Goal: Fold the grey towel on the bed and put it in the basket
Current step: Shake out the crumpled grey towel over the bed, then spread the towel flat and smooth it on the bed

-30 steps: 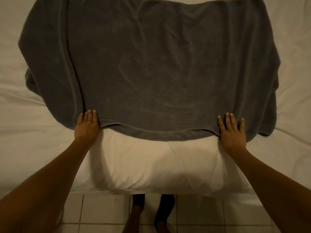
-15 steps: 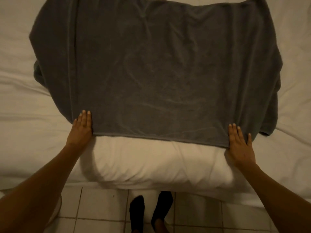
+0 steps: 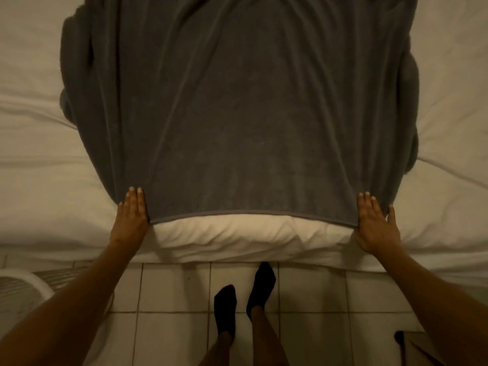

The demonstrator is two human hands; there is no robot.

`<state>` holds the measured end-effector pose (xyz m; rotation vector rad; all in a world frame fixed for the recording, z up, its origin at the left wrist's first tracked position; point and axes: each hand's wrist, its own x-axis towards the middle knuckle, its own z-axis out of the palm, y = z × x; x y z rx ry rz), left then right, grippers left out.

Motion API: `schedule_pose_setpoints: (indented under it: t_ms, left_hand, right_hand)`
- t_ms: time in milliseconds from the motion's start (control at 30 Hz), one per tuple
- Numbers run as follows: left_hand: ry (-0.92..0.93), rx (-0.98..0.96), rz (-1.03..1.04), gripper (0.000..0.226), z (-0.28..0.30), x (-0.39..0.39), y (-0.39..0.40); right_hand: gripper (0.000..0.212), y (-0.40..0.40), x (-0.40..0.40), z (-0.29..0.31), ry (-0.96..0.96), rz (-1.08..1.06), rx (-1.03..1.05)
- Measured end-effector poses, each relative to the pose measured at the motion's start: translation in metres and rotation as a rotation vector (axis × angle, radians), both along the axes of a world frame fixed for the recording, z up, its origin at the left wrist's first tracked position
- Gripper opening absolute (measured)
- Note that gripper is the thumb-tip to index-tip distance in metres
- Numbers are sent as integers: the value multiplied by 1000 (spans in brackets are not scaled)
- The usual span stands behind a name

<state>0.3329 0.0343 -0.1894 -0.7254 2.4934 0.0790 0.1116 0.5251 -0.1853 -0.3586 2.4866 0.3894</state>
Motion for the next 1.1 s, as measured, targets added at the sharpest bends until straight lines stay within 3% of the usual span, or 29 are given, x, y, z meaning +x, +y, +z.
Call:
schedule_pose_setpoints:
  t_ms: [200,367,500,700,833,1100]
  left_hand:
    - [-16,-23,-37,62,-4,33,-1]
    - [-71,102,-23,71,-2,16,-4]
    - [-182,163,-54,82,10,-23,15]
    - [-17,239,-169,72,40,-91,78]
    - [32,259,-260,60,50,-136,134]
    - [25,239,-360,62,22,-239,236]
  right_hand:
    - [75,14,37,-9,40,6,-17]
    - [80,4,27,-10,-35,-20,-12]
    - [79,-4,24,-2,-99,-74,-39]
    - [85,1,19,39,-57,-137,-121]
    - [70,15,-1,59,51,-225,-135]
    - [63,44,-77,37,146,-424,-164]
